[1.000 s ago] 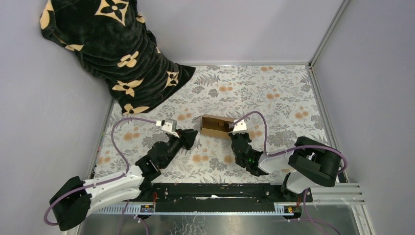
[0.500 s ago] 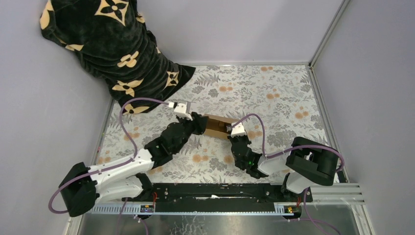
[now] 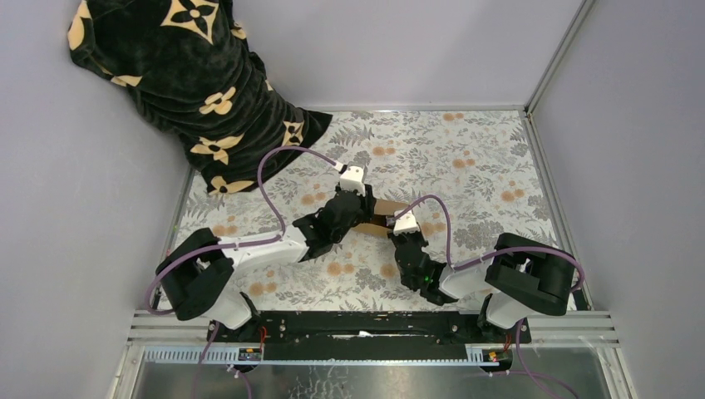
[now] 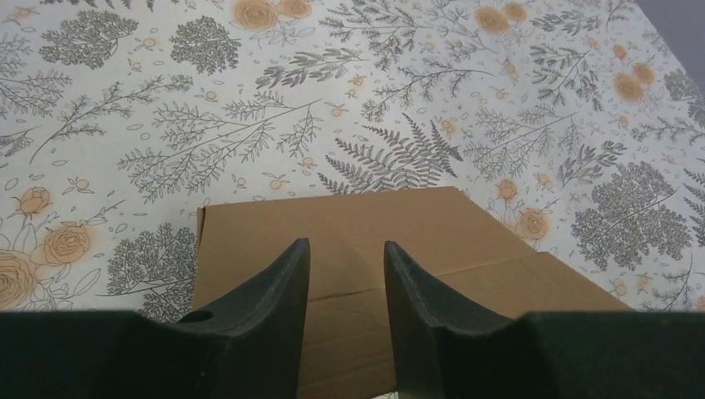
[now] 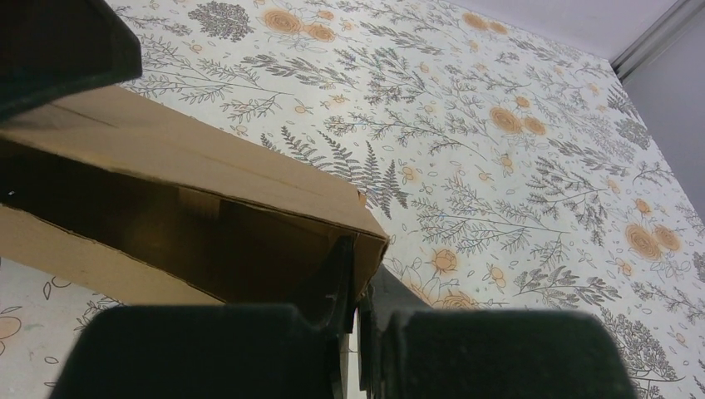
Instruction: Fold the paper box
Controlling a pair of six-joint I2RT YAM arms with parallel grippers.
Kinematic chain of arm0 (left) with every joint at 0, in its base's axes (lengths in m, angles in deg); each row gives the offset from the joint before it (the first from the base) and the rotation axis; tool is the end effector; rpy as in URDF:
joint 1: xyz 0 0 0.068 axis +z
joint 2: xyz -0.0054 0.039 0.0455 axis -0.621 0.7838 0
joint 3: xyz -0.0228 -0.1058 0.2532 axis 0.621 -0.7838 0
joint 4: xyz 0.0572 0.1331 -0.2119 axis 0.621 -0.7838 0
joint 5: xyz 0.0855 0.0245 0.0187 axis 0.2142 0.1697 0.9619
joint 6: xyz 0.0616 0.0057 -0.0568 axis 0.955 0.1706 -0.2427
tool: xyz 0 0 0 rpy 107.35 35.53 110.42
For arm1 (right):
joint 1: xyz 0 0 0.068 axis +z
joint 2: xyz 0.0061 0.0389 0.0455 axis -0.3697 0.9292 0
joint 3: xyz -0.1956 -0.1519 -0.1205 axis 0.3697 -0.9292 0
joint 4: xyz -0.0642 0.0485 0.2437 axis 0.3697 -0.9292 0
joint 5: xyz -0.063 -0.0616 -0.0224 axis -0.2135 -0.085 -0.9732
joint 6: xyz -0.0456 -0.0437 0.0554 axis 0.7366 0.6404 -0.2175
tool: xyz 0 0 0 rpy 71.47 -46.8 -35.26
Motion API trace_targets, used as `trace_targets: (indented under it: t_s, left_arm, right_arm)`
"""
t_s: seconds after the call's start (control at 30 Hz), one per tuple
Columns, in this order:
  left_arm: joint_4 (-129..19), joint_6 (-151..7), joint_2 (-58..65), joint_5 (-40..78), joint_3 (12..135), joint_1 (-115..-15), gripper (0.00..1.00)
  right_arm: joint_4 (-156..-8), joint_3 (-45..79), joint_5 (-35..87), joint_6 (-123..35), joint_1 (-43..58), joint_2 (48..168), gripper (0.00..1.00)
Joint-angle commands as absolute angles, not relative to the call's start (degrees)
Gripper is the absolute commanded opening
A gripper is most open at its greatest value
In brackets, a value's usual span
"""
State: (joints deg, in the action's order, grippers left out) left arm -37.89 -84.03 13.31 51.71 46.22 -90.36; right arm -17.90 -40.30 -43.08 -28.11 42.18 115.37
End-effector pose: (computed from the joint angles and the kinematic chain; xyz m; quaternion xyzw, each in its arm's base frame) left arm 0.2402 -0.2576 0.2203 0.0825 0.8094 -0.2016 0.5453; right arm 0.1726 0.2043 0.1623 -0.1078 0.7187 -0.0806 0.6822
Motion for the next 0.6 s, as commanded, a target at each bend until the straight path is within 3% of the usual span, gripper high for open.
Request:
trace_targets:
  t_s: [0.0,0.3,0.57]
  left_arm:
    - [-36.3,-83.9,14.4,51.0,46.0,-89.8,0.44]
    - [-37.0,-84.8,15.8,51.0,45.8,-89.8,0.42]
    - [-37.0,-85.5,17.9,50.7,46.1,-89.8,0.41]
  right_arm:
    - [-18.9,-41.1,-43.9,-27.1,42.8,116.0,0.03]
    - [-24.5,-42.3,-42.0,-32.5,43.1,111.6,0.3]
    - [-35.8,-43.5,-37.9,-42.1,43.1,101.4,0.45]
